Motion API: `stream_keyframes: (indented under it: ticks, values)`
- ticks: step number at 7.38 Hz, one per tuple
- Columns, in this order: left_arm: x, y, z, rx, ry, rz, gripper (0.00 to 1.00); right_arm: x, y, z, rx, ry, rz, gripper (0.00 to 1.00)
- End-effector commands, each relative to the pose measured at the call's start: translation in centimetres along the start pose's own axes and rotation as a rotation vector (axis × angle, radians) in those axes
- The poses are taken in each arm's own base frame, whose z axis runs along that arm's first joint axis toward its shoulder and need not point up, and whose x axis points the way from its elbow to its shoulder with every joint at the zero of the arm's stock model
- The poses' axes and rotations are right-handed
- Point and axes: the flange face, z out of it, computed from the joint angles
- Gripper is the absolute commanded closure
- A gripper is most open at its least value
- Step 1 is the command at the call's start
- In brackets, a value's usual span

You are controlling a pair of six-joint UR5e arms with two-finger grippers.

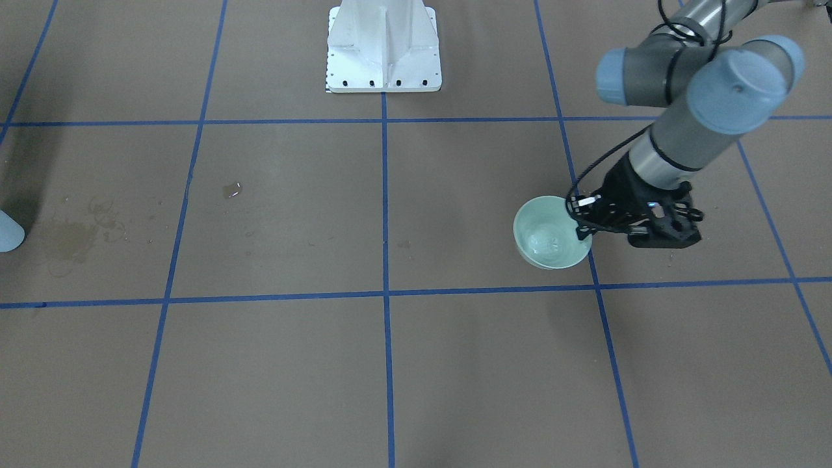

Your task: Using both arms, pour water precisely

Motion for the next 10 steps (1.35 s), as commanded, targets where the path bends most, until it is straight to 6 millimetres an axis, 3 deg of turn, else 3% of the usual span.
stream_keyframes:
  ticks: [1, 2, 3, 4, 5, 6, 10]
  values:
    - [-10.9, 1.3, -0.6, 0.013, -0.015, 0.067, 1.00, 1.2, -0.8, -1.9, -0.075, -0.001, -0.012, 0.01]
    - [-14.7, 3.2, 0.7, 0.023, -0.005, 0.078, 1.00, 0.9, -1.8, -3.6, -0.090, -0.002, 0.026, 0.00]
    - [-18.4, 5.0, 2.5, 0.023, 0.017, 0.093, 1.00, 1.0, -1.8, -3.8, -0.091, -0.002, 0.033, 0.00]
    - [-22.2, 6.5, 4.4, 0.031, 0.023, 0.102, 1.00, 1.7, -0.9, -3.8, -0.090, 0.000, 0.049, 0.00]
    - [-24.8, 7.0, 6.1, 0.039, 0.031, 0.107, 1.00, 2.5, 2.1, -3.1, -0.105, 0.000, 0.070, 0.00]
    - [-26.0, 7.3, 6.8, 0.033, 0.026, 0.101, 1.00, 2.8, 2.5, -2.9, -0.112, 0.007, 0.076, 0.00]
    - [-27.8, 8.4, 7.4, 0.014, 0.011, 0.086, 1.00, 2.7, 1.8, -3.7, -0.107, 0.075, 0.072, 0.00]
